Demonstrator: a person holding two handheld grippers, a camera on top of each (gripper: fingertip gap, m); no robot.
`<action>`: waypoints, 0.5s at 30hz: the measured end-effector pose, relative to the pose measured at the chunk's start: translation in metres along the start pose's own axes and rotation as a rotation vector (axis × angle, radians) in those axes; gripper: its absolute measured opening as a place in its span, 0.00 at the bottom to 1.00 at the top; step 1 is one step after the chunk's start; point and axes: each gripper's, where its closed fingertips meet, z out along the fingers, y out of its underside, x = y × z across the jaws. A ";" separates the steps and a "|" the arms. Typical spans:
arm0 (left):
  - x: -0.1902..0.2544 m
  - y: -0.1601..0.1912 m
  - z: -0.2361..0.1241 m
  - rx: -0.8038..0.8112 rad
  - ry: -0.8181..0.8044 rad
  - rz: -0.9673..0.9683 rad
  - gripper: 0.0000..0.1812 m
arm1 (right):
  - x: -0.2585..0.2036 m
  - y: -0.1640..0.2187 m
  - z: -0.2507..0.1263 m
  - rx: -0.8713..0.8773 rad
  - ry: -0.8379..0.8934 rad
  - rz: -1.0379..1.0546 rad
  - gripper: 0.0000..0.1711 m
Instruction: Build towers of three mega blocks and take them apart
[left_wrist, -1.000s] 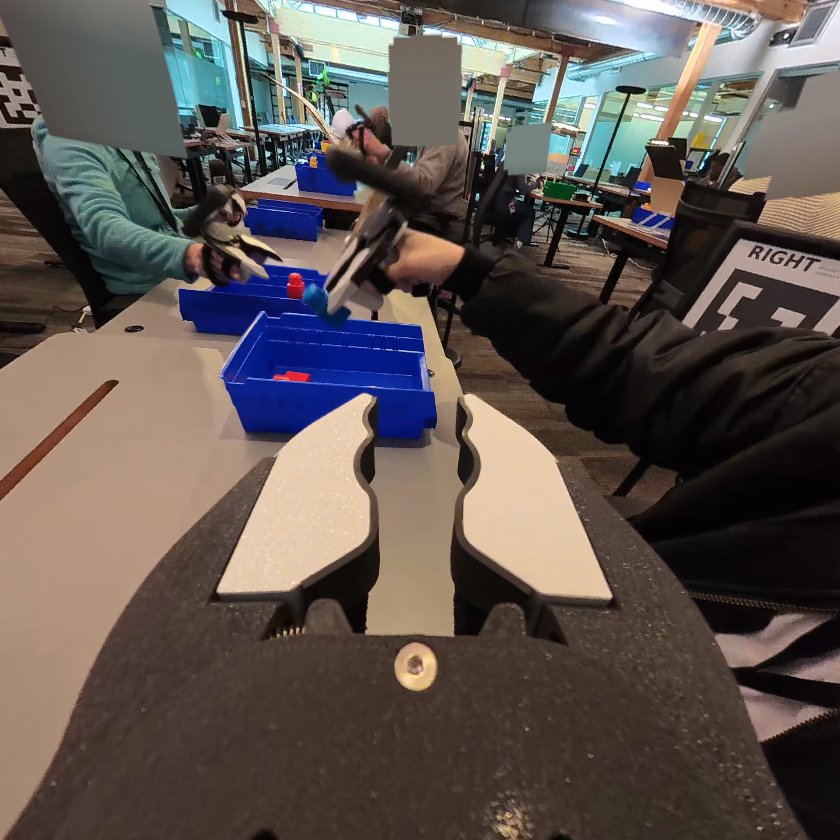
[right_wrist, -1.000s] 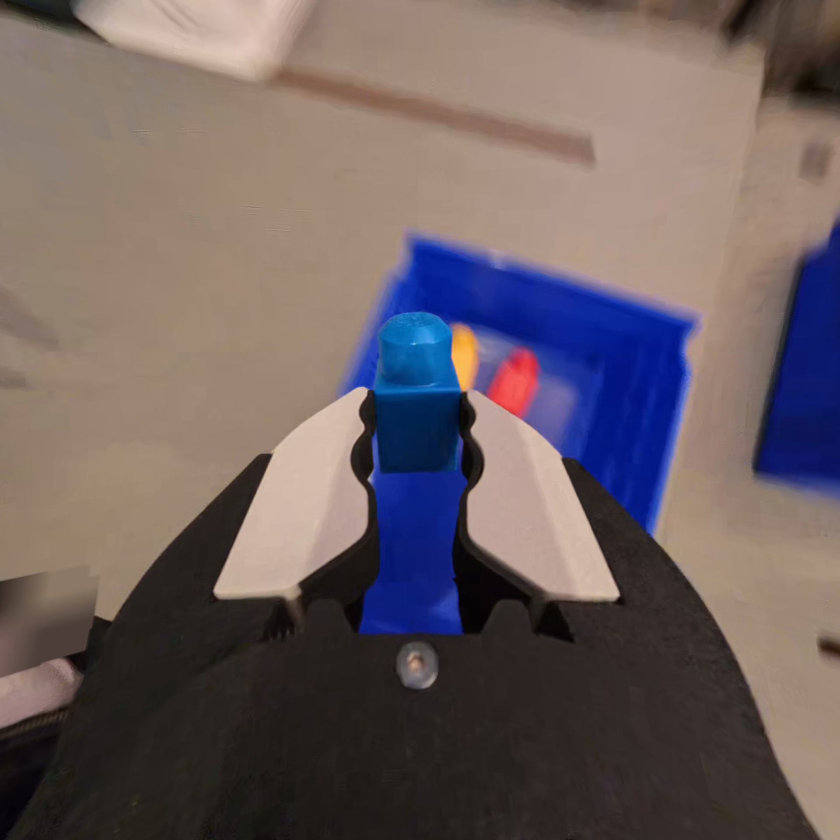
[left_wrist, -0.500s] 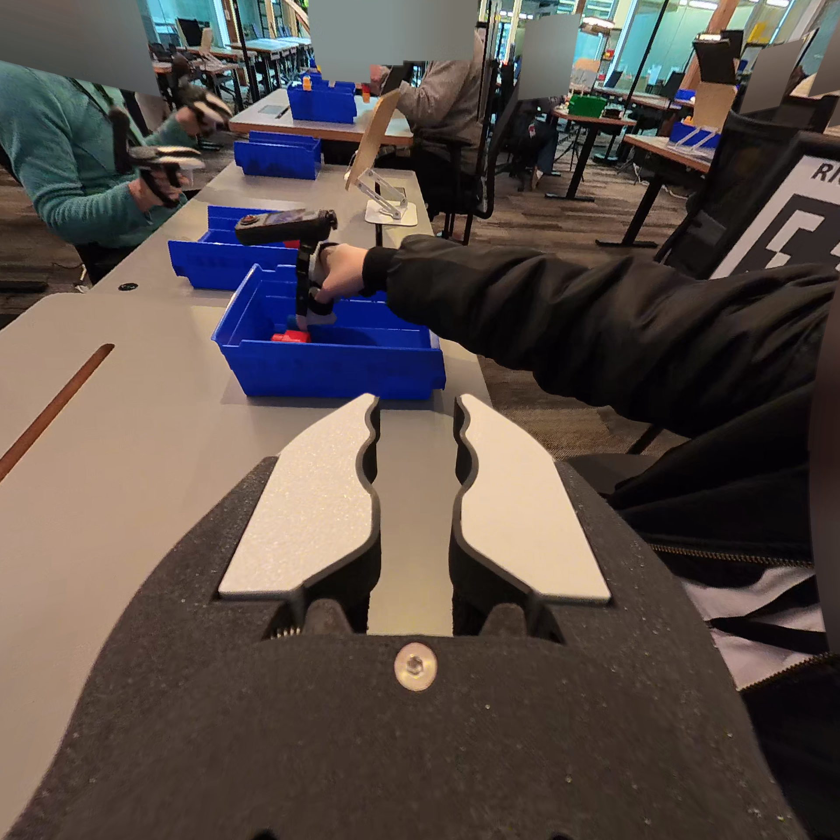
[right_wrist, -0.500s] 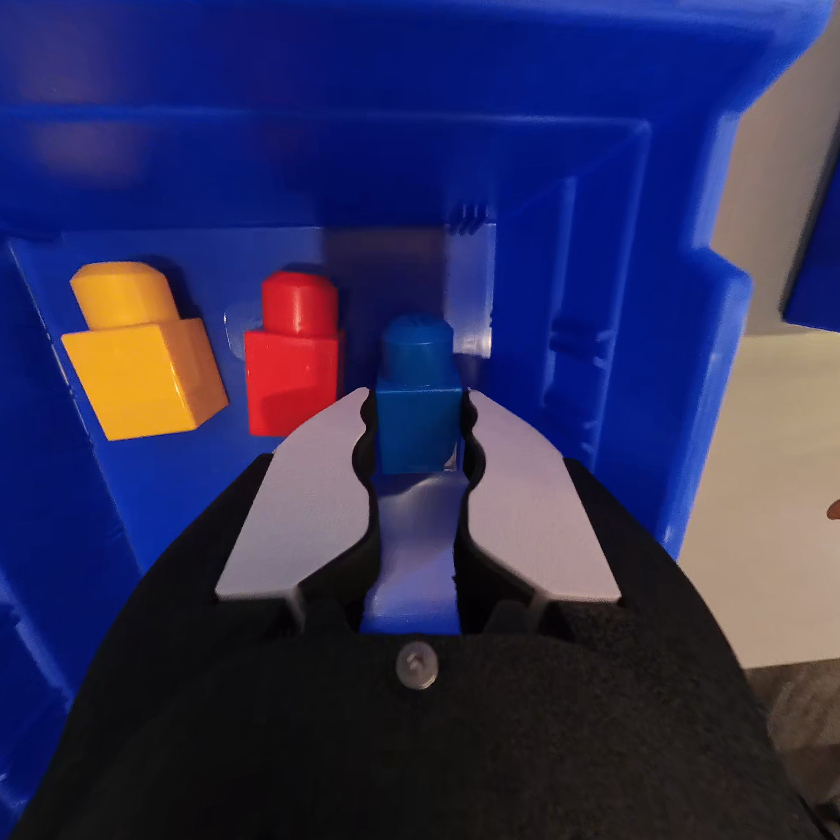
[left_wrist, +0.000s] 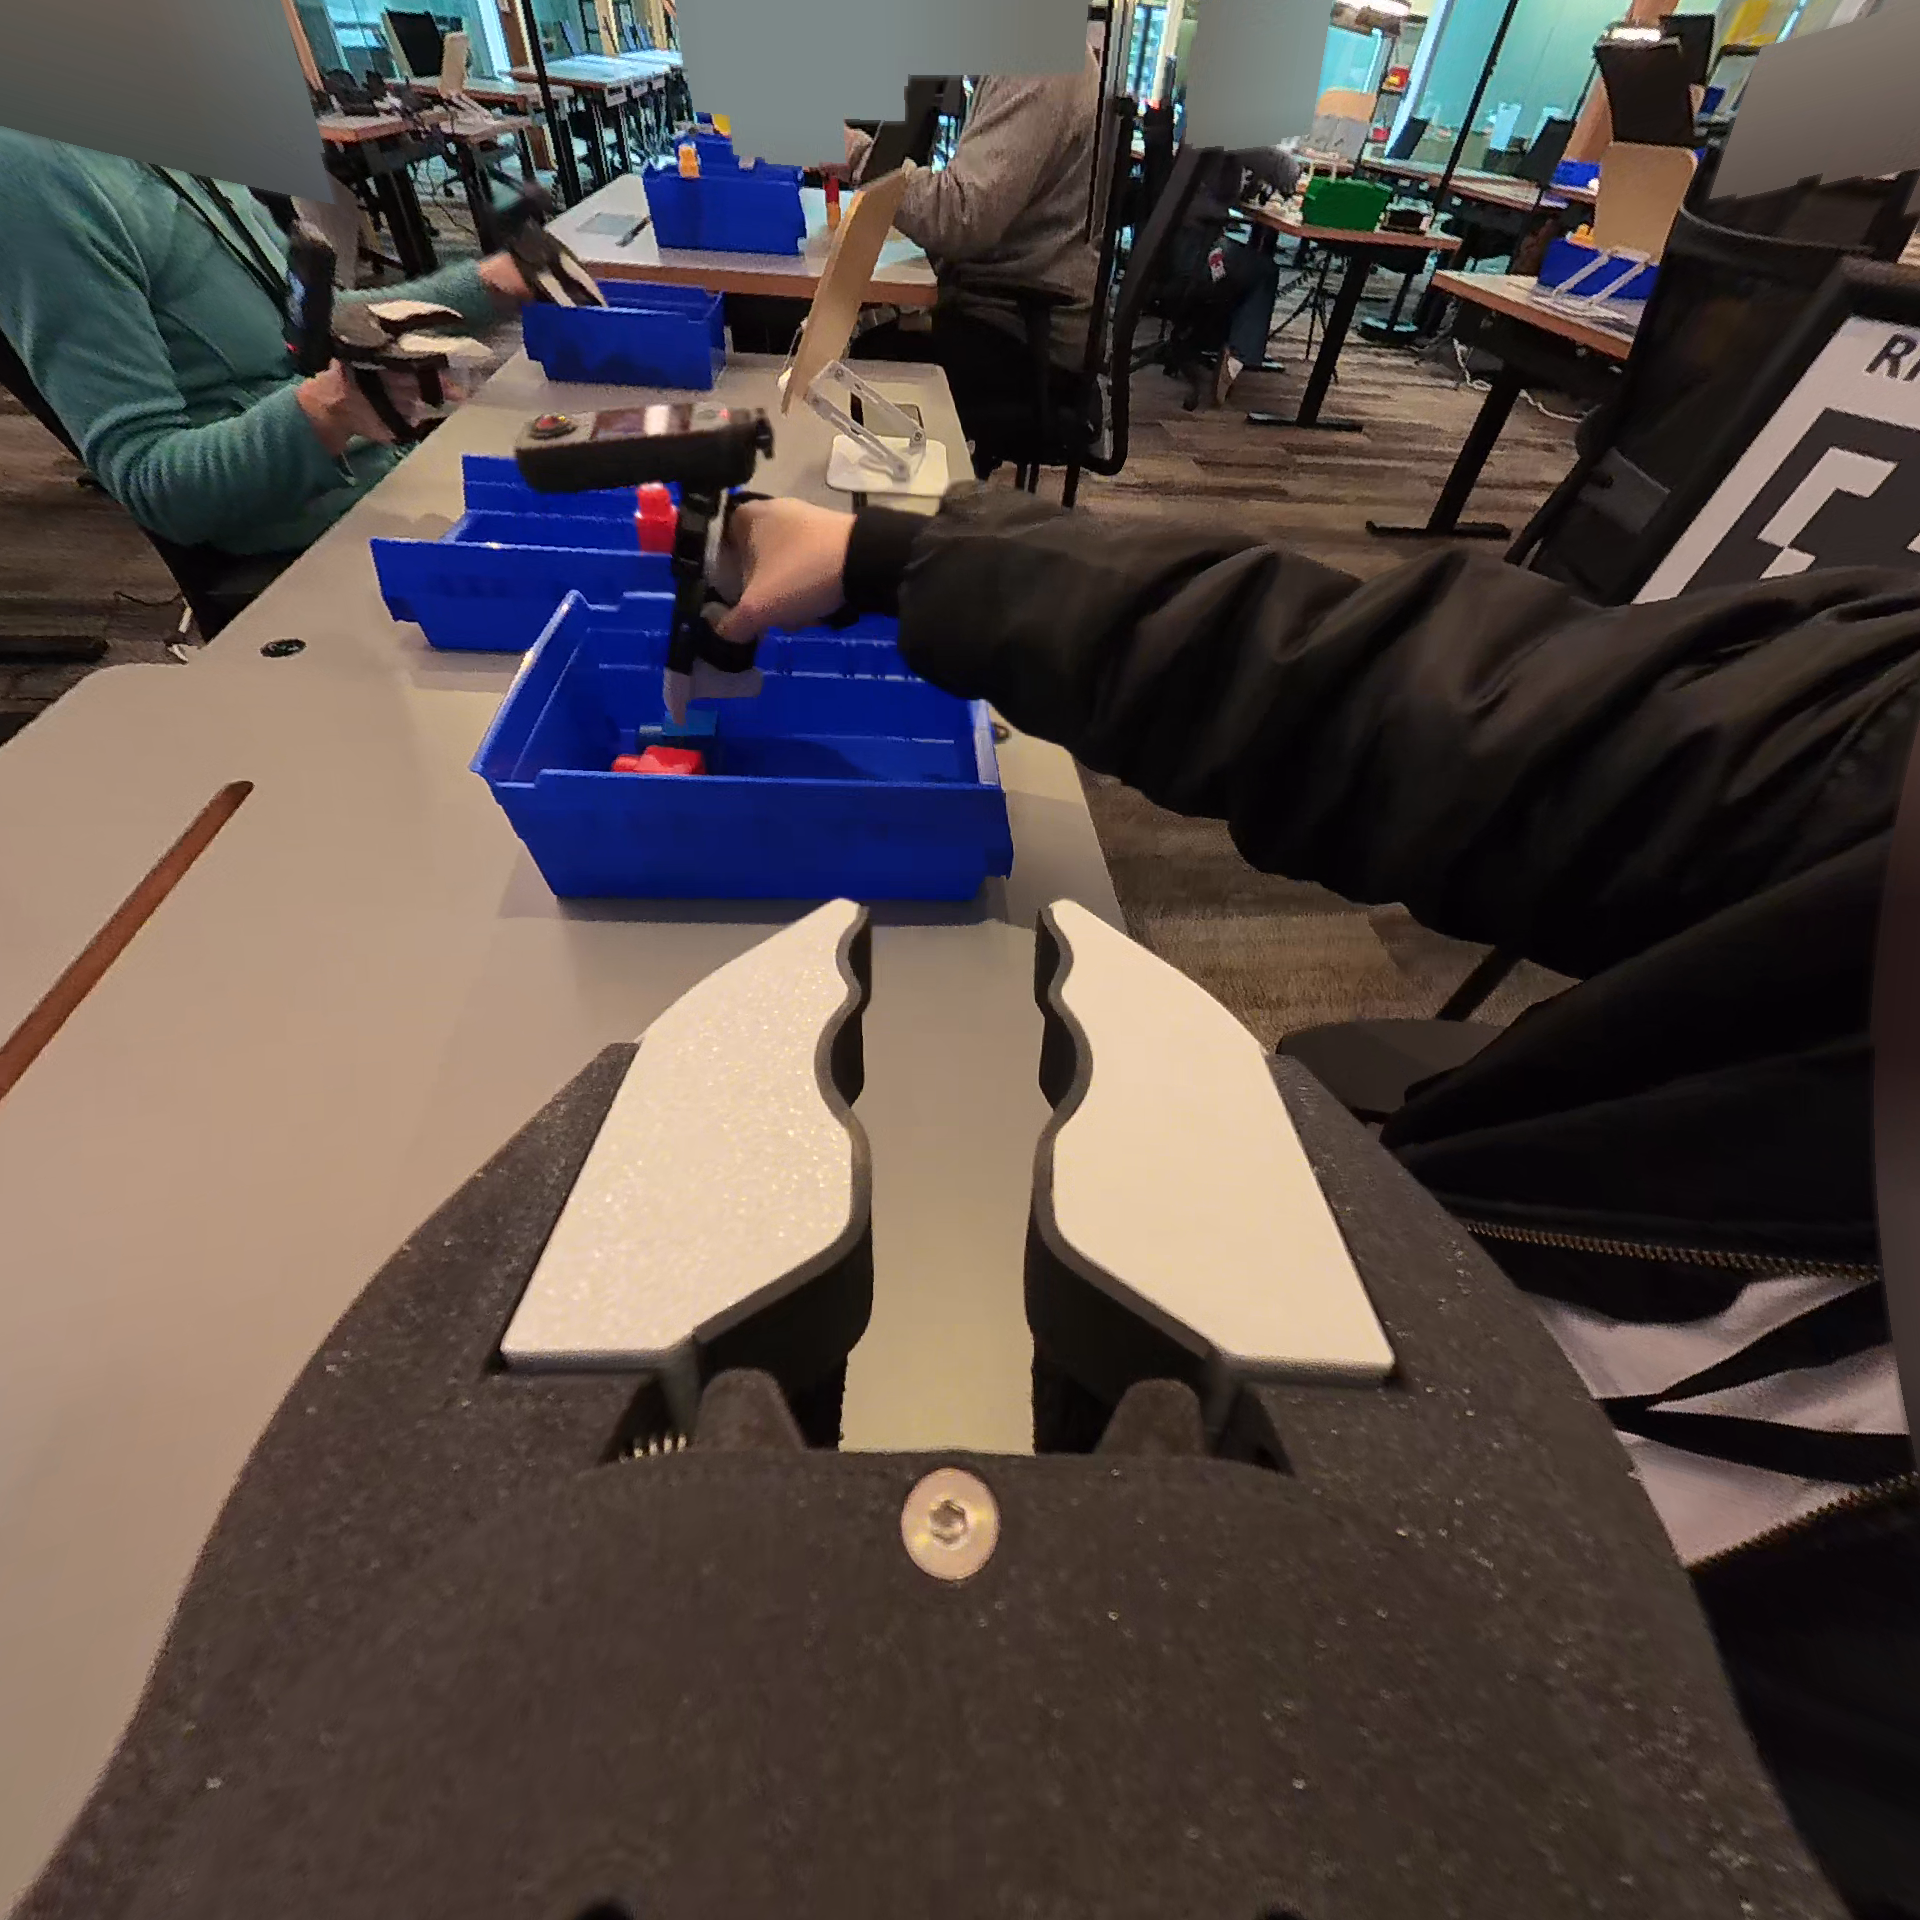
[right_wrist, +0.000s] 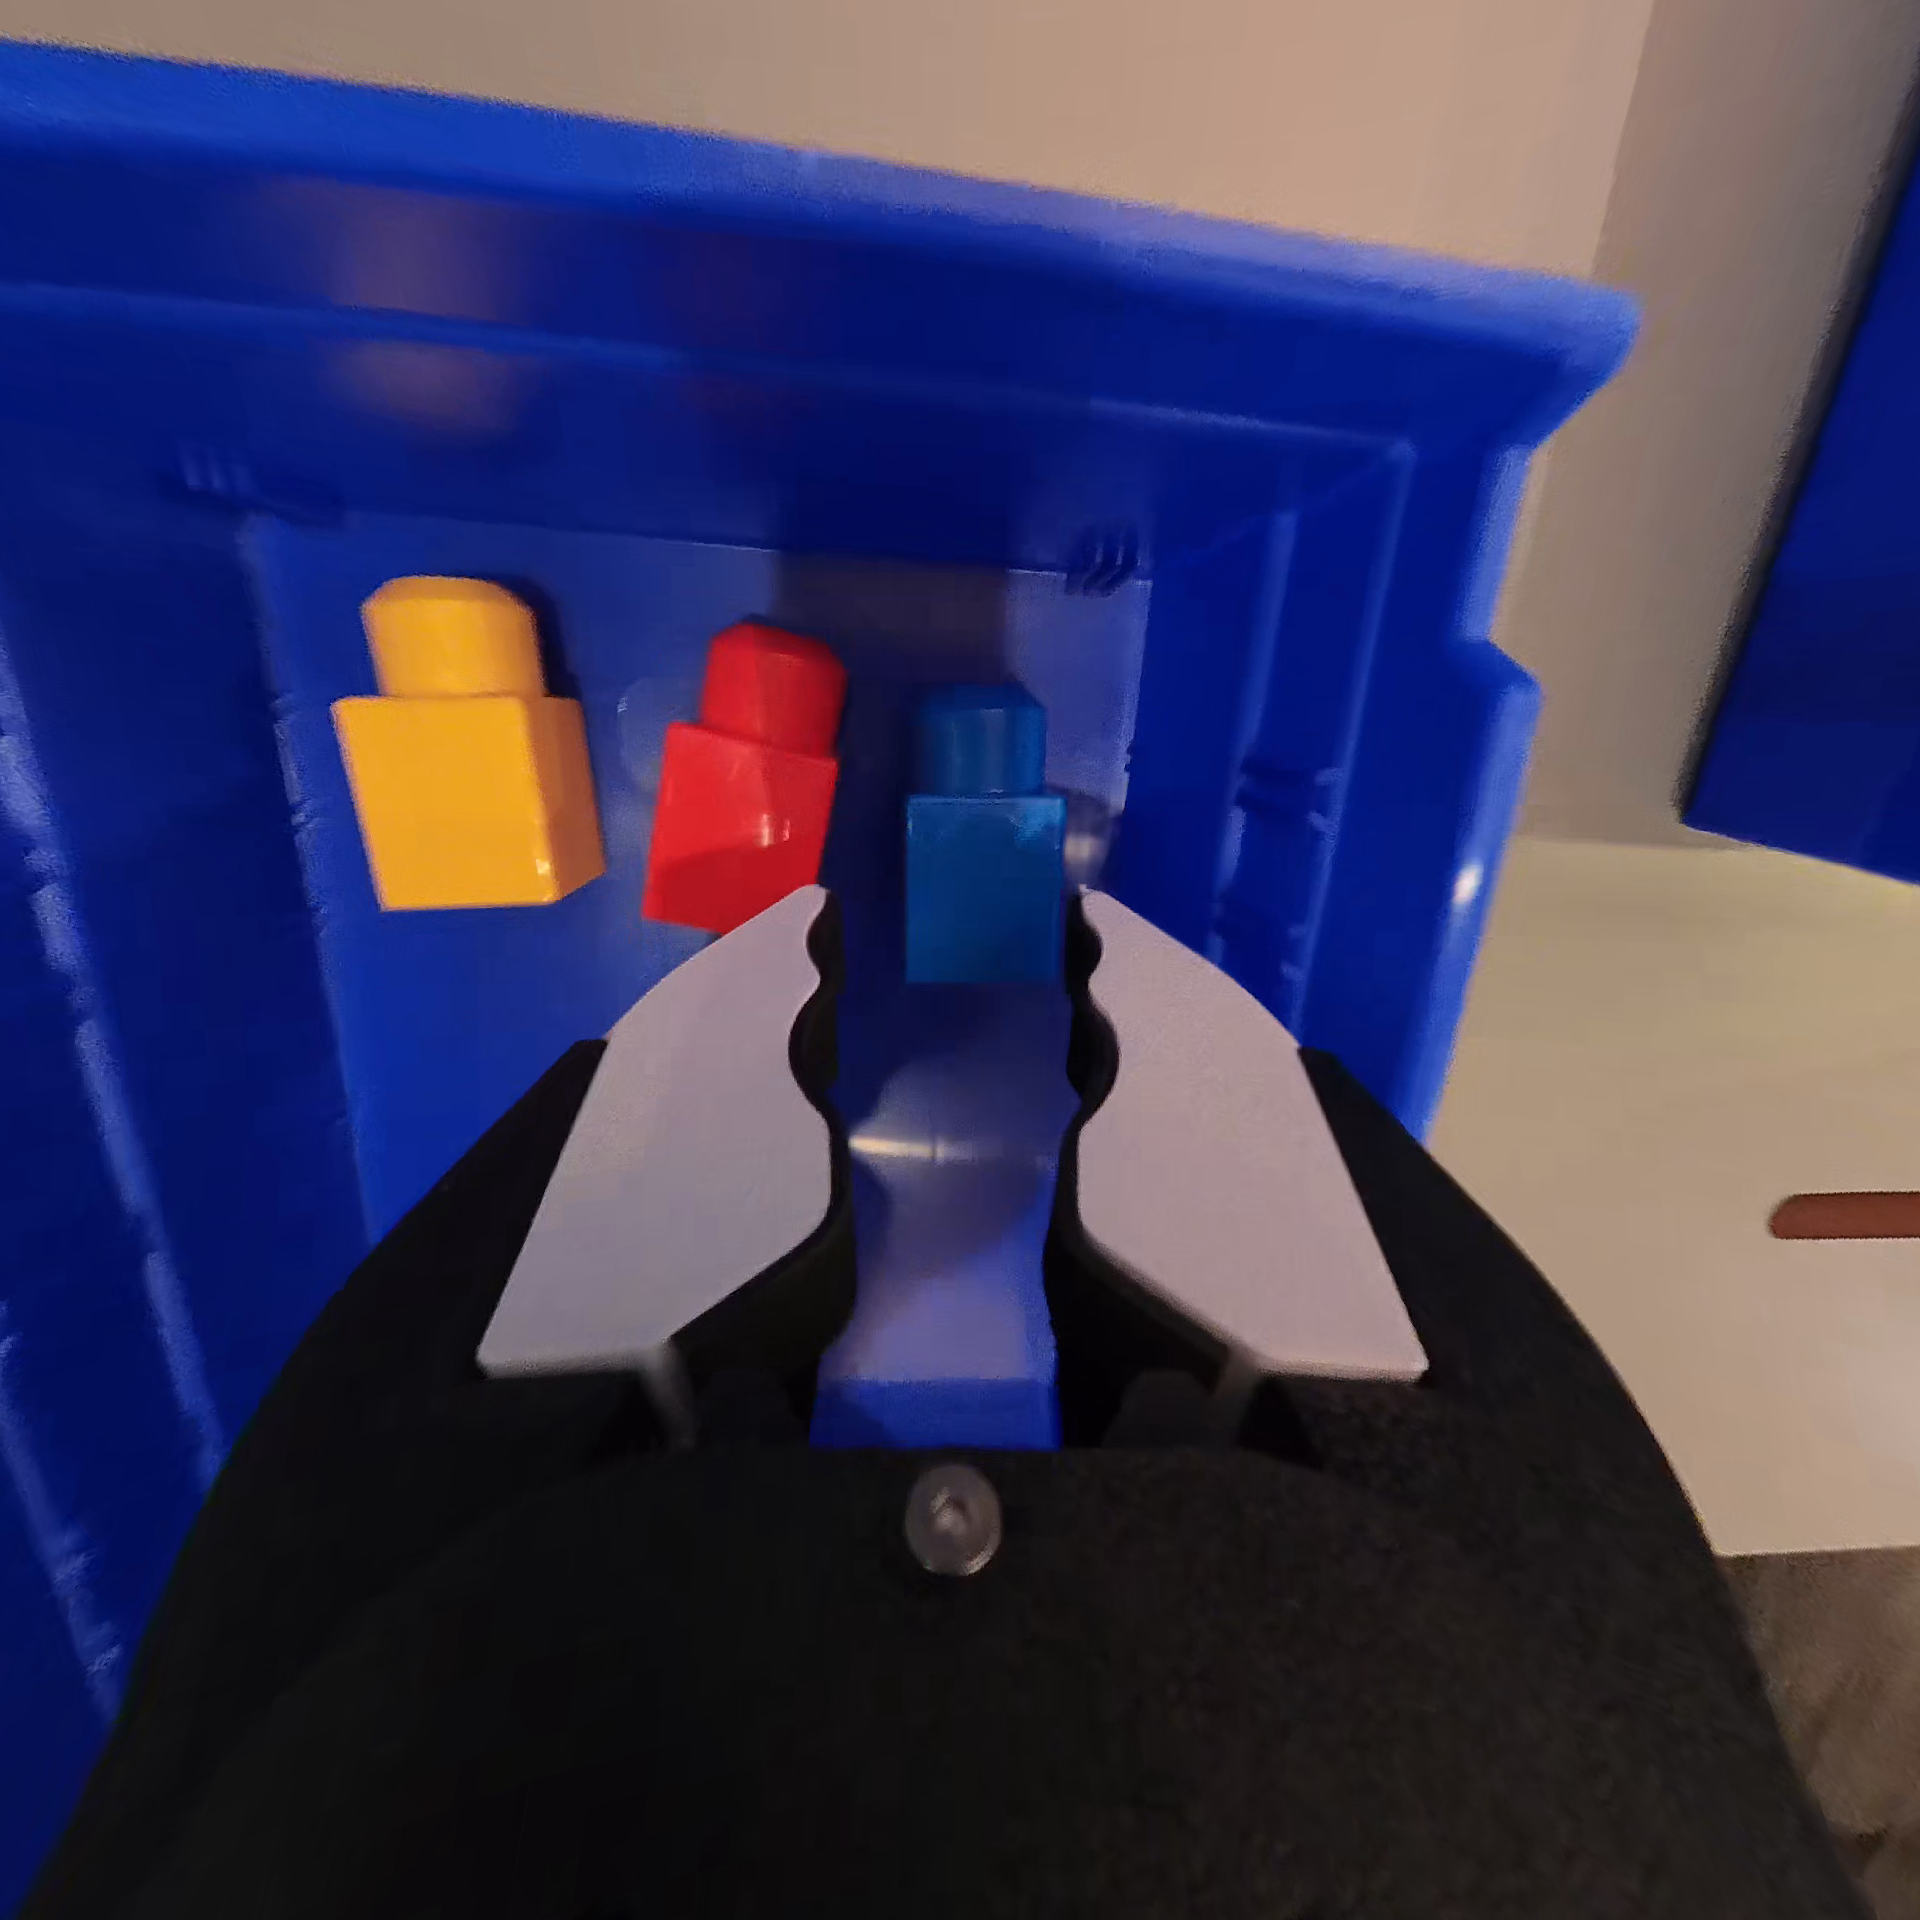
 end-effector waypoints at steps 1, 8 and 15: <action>0.001 -0.004 -0.003 0.018 -0.010 0.007 0.17 | -0.001 -0.002 -0.013 0.035 0.012 -0.018 0.24; -0.008 -0.022 -0.061 0.141 -0.300 0.052 0.21 | -0.045 -0.013 -0.175 0.563 0.028 -0.185 0.20; 0.012 0.014 -0.191 0.115 -0.779 0.051 0.23 | -0.138 0.013 -0.271 0.937 -0.321 -0.387 0.31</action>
